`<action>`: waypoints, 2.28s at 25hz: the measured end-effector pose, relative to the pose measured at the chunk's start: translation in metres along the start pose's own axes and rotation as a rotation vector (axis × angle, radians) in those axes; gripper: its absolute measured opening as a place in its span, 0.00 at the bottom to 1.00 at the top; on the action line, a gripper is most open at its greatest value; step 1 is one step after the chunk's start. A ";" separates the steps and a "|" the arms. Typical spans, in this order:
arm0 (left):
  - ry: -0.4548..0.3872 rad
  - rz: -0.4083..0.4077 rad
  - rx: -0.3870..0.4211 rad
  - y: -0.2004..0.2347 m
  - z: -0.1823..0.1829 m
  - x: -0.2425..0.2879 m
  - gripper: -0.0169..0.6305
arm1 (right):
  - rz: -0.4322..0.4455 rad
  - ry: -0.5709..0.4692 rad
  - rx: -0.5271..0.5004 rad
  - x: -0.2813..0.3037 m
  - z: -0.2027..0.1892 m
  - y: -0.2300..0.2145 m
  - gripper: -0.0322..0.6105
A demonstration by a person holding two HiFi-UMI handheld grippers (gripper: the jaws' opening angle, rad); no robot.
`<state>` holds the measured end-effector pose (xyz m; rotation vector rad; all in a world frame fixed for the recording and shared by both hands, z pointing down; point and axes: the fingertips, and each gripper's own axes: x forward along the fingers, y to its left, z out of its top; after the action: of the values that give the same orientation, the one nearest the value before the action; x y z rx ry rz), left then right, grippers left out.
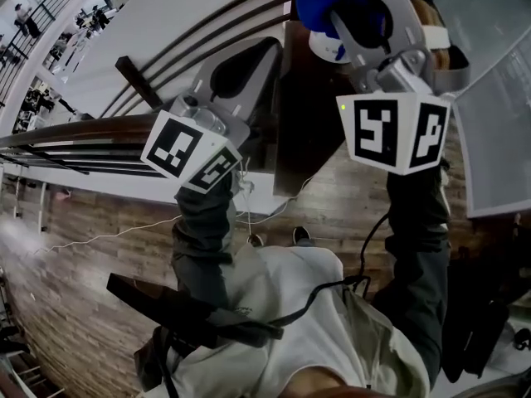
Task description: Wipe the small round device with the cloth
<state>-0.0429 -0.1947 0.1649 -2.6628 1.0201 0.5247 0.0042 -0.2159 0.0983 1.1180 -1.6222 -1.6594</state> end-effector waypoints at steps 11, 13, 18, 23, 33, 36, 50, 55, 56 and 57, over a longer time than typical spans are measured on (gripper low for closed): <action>0.002 0.015 0.004 0.009 0.001 -0.010 0.03 | 0.118 -0.025 -0.246 -0.016 0.027 0.088 0.16; 0.003 0.017 0.002 0.010 -0.002 -0.010 0.03 | -0.003 -0.025 -0.178 -0.023 0.019 0.052 0.16; 0.002 0.015 -0.008 0.012 -0.005 -0.009 0.03 | -0.145 0.102 0.004 -0.028 -0.038 -0.013 0.16; 0.009 -0.003 -0.022 0.009 -0.014 -0.005 0.03 | -0.127 0.127 0.020 -0.044 -0.050 0.020 0.16; 0.010 -0.006 -0.035 0.012 -0.013 -0.003 0.03 | 0.001 0.170 0.097 -0.060 -0.077 0.058 0.16; 0.010 -0.011 -0.041 0.010 -0.012 -0.002 0.03 | -0.104 0.161 0.184 -0.042 -0.089 0.013 0.16; 0.035 0.007 -0.060 0.009 -0.024 -0.013 0.03 | -0.017 0.176 0.304 -0.027 -0.112 0.015 0.11; 0.034 0.010 -0.065 0.009 -0.024 -0.016 0.03 | -0.026 0.137 0.213 -0.016 -0.085 -0.011 0.09; 0.034 0.011 -0.066 0.008 -0.023 -0.017 0.03 | -0.020 0.135 0.197 -0.014 -0.082 -0.007 0.09; 0.035 0.012 -0.067 0.008 -0.023 -0.018 0.03 | -0.020 0.133 0.189 -0.014 -0.082 -0.002 0.09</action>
<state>-0.0554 -0.1975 0.1923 -2.7352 1.0466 0.5247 0.0816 -0.2461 0.1053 1.3119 -1.7135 -1.4341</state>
